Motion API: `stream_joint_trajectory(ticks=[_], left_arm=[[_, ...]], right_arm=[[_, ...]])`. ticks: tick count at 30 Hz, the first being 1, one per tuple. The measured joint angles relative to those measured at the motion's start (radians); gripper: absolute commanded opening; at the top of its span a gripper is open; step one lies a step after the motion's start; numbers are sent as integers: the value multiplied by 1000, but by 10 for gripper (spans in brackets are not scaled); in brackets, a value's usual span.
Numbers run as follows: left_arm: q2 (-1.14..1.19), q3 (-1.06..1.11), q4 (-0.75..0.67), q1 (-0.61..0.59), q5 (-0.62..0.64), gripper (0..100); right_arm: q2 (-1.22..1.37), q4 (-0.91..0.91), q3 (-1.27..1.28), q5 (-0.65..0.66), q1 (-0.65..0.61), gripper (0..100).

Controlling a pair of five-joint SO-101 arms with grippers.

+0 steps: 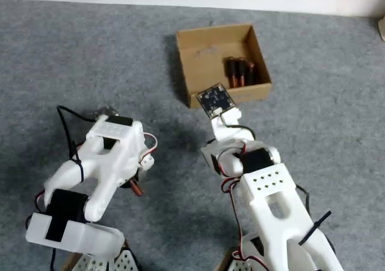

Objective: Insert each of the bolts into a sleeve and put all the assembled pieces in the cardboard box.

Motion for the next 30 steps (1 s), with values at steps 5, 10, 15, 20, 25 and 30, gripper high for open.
stream_joint_trajectory(ticks=[5,10,15,20,25,30], left_arm=[[12,-31,5,-69,-15,59],[15,-61,5,-157,-204,57],[15,-63,5,-180,-319,59],[15,-55,5,-180,-339,136],[6,-37,8,-203,-347,361],[14,-34,9,-218,-348,386]], right_arm=[[0,0,0,0,0,5],[0,0,0,0,0,5],[0,0,0,0,0,5],[0,0,0,0,0,5],[0,0,0,0,0,5],[0,0,0,0,0,5]])
